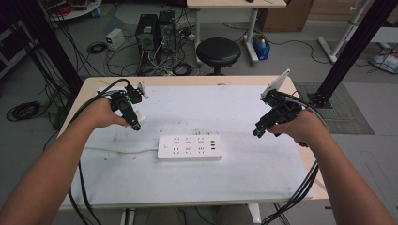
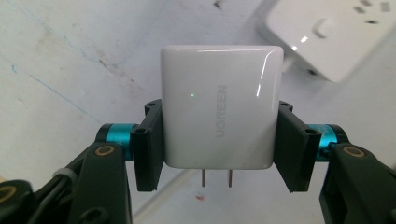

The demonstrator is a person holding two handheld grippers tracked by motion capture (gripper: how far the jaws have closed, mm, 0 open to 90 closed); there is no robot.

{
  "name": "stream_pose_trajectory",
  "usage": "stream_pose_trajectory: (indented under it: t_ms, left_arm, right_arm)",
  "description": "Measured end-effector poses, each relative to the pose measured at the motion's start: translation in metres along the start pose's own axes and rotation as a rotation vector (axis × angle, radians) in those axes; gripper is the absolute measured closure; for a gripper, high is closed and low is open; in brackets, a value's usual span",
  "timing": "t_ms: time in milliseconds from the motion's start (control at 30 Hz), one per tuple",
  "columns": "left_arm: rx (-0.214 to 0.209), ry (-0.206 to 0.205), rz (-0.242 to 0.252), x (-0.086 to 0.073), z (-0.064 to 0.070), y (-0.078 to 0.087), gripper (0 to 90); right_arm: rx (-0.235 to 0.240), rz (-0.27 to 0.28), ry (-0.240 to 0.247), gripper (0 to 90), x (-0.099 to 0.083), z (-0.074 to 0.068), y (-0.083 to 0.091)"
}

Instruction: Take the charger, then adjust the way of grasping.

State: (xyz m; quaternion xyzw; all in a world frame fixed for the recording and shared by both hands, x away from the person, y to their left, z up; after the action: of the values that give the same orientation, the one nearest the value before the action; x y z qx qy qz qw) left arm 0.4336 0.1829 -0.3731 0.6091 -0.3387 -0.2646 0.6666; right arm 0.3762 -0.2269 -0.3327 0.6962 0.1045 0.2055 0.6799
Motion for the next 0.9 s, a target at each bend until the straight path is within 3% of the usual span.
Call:
stream_pose_trajectory:
  t_ms: [100,400,567,767,900]
  left_arm:
    - [0.011,-0.008,0.008,-0.002,0.015,0.021,42.5]
    - [0.030,-0.025,0.013,-0.009,0.040,0.052,42.5]
    - [0.027,-0.033,0.011,-0.015,0.050,0.059,42.5]
    - [0.011,-0.089,0.040,-0.018,0.064,0.066,42.5]
    - [-0.006,-0.148,0.041,-0.016,0.075,0.063,42.5]
  right_arm:
    - [-0.003,0.005,0.016,11.8,-0.001,-0.002,0.003]
    - [-0.005,0.004,0.023,11.8,-0.004,-0.006,0.008]
    - [-0.008,0.002,0.032,11.8,-0.005,-0.008,0.008]
    - [0.002,0.016,0.032,11.8,-0.003,-0.015,0.011]
    - [0.010,0.017,0.033,11.8,-0.002,-0.021,0.011]
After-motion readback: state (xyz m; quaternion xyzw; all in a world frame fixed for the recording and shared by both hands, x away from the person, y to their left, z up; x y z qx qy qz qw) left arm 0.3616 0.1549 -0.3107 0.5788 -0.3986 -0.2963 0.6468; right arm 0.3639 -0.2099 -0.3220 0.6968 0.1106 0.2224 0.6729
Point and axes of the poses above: each handheld gripper's, and its own axes: y roughly backward along the jaws, x roughly out of its top, z roughly to its right, the point moved 8 cm from there along -y, roughly forward along the jaws, and after that the axes turned 3 degrees about -x, right-handed, at the moved point
